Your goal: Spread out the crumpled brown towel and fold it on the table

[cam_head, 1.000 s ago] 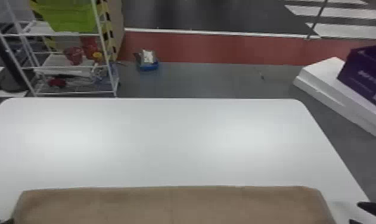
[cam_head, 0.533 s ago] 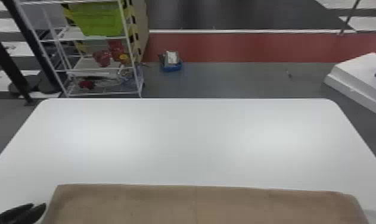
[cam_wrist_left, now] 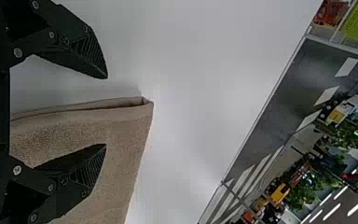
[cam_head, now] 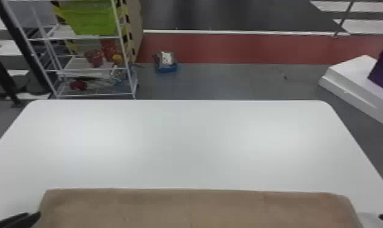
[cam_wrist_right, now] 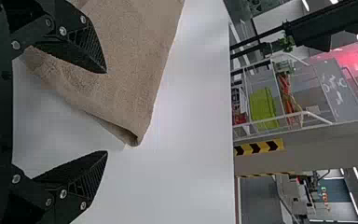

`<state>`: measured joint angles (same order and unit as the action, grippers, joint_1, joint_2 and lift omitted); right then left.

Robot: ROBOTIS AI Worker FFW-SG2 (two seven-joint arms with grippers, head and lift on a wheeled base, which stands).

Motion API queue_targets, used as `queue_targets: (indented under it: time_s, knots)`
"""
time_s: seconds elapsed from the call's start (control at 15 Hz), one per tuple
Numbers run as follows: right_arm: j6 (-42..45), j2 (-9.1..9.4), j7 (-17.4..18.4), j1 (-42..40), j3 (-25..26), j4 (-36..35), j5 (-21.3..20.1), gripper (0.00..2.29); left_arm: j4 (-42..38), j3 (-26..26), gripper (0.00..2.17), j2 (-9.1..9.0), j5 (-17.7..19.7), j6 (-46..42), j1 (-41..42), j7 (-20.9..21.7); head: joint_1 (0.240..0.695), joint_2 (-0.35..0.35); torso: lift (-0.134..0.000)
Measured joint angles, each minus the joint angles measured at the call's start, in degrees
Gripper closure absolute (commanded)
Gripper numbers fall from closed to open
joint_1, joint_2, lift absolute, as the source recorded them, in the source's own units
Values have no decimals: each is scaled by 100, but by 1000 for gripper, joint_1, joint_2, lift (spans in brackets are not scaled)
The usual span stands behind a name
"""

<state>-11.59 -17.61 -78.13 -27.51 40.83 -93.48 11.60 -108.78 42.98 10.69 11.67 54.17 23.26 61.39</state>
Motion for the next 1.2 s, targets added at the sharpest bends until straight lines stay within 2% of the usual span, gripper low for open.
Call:
queue_targets:
  time_s: [0.07, 0.2, 0.47, 0.6, 0.67, 0.93, 1.0, 1.07, 1.2]
  knots:
    - [35, -2, 0, 0, -15, 27, -13, 316, 36, -23, 458, 6, 0, -18, -13, 2, 695, -11, -124]
    - [75, -14, 0, 0, -30, 70, -35, 316, 61, -63, 637, 2, 2, -66, -38, 28, 695, -18, -124]
    - [86, -40, 0, 43, -47, 148, -52, 316, 32, -79, 670, -27, 10, -60, -95, 40, 695, -30, -124]
    - [85, -48, 0, 79, -66, 187, -59, 316, 22, -65, 994, -35, 11, -59, -134, 37, 695, -29, -124]
    - [83, -49, 0, 95, -85, 197, -68, 316, 17, -51, 1075, -39, 11, -57, -151, 32, 695, -26, -124]
    - [55, -42, 0, 126, -189, 171, -95, 316, -16, -51, 1092, -42, -28, 17, -165, 30, 695, -8, -124]
    - [44, -36, 0, 134, -202, 159, -96, 316, -17, -61, 1224, -41, -49, 17, -165, 30, 695, -5, -124]
    - [31, -32, 0, 148, -211, 148, -97, 316, -17, -68, 1480, -41, -63, 18, -165, 24, 695, -4, -124]
    - [-33, -19, 0, 164, -215, 119, -90, 316, -42, -57, 1538, -51, -55, 46, -165, -2, 695, 0, -124]
